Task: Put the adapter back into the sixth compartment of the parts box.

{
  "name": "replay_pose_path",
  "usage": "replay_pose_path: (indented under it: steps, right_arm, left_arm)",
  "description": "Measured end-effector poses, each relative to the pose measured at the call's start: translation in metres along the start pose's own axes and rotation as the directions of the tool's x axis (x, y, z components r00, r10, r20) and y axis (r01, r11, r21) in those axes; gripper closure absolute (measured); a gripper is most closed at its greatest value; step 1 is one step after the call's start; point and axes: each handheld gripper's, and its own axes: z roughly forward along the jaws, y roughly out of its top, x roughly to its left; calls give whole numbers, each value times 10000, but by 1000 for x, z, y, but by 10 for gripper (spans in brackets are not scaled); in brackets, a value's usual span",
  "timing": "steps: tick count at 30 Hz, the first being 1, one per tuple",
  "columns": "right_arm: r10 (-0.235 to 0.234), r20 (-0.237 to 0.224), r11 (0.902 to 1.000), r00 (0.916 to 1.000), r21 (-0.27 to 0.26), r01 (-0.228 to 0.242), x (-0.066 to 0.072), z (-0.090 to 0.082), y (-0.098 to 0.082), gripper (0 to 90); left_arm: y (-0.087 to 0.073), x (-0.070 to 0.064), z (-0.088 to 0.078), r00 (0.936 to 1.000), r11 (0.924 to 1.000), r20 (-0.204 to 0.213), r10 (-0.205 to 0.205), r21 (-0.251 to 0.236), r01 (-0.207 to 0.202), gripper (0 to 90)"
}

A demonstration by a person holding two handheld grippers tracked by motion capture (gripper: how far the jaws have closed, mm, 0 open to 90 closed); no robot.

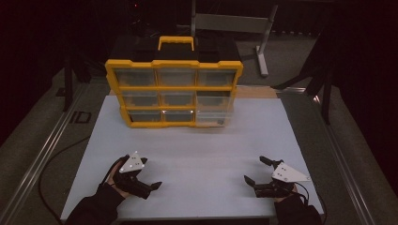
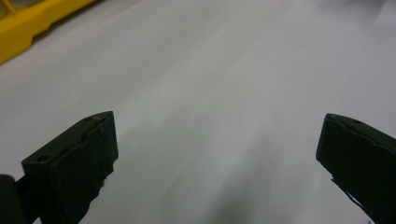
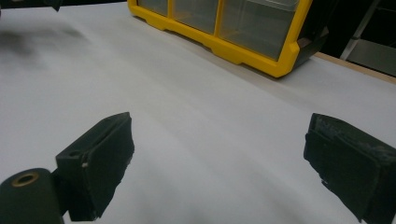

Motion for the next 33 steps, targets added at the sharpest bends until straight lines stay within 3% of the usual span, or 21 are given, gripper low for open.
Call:
replay_pose_path:
  steps: [15,33]
  right_arm:
    - [4,-31,10000,10000,1,-4,0,0,0,83]
    - [-156,-102,9998,9998,111,157,1,2,-1,82]
  left_arm:
    - [-31,-1,-12,9989,9996,-395,-269,-121,264,0]
    - [-37,-2,-16,9958,9973,-888,-222,-715,158,0]
